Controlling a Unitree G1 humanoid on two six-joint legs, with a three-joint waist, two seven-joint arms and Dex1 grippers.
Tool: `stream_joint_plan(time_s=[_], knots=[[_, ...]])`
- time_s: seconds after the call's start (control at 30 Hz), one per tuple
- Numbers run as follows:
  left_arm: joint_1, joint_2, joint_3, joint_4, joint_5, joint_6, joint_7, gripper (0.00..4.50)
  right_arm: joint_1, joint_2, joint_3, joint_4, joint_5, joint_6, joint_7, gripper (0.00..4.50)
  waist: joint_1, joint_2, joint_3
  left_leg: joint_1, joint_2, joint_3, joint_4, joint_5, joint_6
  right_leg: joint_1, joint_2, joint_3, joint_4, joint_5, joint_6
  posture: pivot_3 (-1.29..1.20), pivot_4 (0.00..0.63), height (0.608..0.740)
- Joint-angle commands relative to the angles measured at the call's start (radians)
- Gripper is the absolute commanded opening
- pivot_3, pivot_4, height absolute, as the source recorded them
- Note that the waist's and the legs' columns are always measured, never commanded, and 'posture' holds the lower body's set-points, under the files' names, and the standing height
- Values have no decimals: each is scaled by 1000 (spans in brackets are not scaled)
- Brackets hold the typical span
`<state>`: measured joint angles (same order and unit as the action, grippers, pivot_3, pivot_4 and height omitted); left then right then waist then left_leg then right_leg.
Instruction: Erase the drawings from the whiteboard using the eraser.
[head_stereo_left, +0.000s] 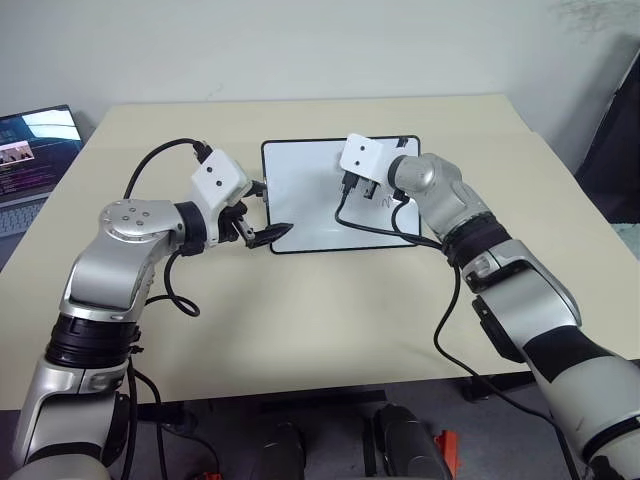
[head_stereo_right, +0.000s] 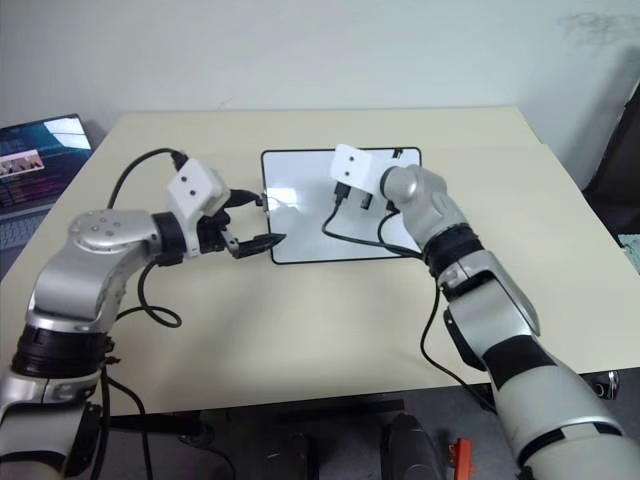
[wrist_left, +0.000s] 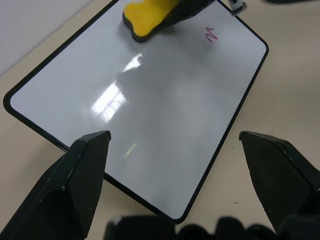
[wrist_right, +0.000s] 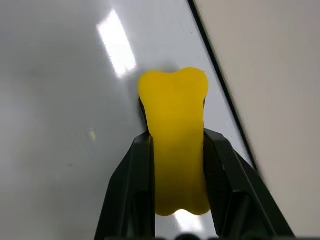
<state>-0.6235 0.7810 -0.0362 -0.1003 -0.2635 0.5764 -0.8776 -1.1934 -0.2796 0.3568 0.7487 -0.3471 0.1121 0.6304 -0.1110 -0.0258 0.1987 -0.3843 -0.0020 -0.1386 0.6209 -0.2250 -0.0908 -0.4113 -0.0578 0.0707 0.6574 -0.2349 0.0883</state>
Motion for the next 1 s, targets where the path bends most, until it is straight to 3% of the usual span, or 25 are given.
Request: stream_joint_plan(time_s=[0.03,0.2,0.4,0.6,1.0], knots=[[-14,24,22,-24,-4,-8,-20,4500,74,-134,-93,-345,145,26,229,967,7,1,1,-2,0,0,0,0,0,-1,0,0,-1,1,-1,0,150,740],[-3,44,20,-59,-27,15,-62,4500,213,-386,-177,-598,235,144,418,967,26,1,1,-12,0,-1,1,-1,0,-9,0,-1,-2,2,-3,0,150,740],[0,40,-19,-47,-14,15,-95,4500,301,-587,-168,-525,159,90,420,967,23,1,1,-13,0,2,1,-1,0,-9,-1,0,-6,1,-2,0,150,740],[15,66,-15,-49,-16,15,-122,4500,319,-648,-176,-494,142,45,427,967,21,1,1,-13,1,4,2,-1,0,-9,0,1,-7,2,-2,0,150,740],[51,125,18,-88,-54,47,-150,4500,340,-657,-176,-491,136,2,437,967,26,1,1,-14,1,3,2,-1,0,-9,0,0,-8,2,-2,0,150,740]])
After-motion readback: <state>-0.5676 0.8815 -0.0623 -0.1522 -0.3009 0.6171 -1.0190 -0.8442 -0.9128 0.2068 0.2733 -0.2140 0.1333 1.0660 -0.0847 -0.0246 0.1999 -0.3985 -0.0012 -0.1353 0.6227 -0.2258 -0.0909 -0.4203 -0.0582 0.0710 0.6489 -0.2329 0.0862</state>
